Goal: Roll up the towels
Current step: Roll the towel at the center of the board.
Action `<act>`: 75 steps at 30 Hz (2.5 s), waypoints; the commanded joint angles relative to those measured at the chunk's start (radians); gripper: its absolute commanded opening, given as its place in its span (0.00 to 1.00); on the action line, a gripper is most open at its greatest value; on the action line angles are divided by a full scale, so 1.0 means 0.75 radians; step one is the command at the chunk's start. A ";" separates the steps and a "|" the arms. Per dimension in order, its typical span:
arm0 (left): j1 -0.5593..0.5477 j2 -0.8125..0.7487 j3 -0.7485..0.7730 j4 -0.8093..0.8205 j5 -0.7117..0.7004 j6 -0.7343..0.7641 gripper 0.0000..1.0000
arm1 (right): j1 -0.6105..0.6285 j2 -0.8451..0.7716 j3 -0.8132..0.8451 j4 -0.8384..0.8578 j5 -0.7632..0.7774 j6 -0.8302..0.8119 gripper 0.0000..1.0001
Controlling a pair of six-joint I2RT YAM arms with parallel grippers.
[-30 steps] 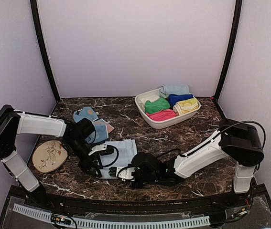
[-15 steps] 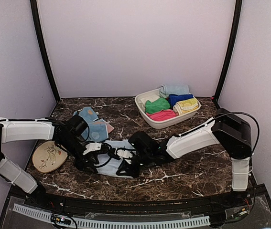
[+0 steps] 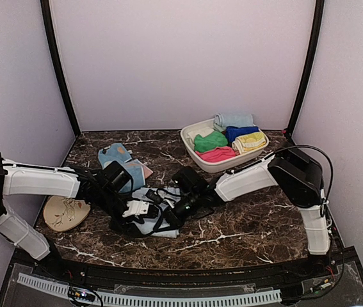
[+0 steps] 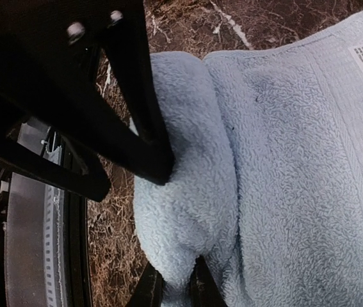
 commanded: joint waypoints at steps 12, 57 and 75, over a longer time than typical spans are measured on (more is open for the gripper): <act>0.086 0.182 -0.016 0.093 -0.110 -0.095 0.37 | -0.051 -0.046 -0.258 0.352 -0.090 0.411 0.25; 0.249 0.658 0.403 -0.468 0.147 -0.199 0.14 | 0.541 -0.318 -0.539 0.779 1.329 -1.307 0.63; 0.274 0.443 0.315 -0.368 0.215 -0.164 0.59 | 0.396 -0.101 -0.431 0.583 1.235 -1.066 0.23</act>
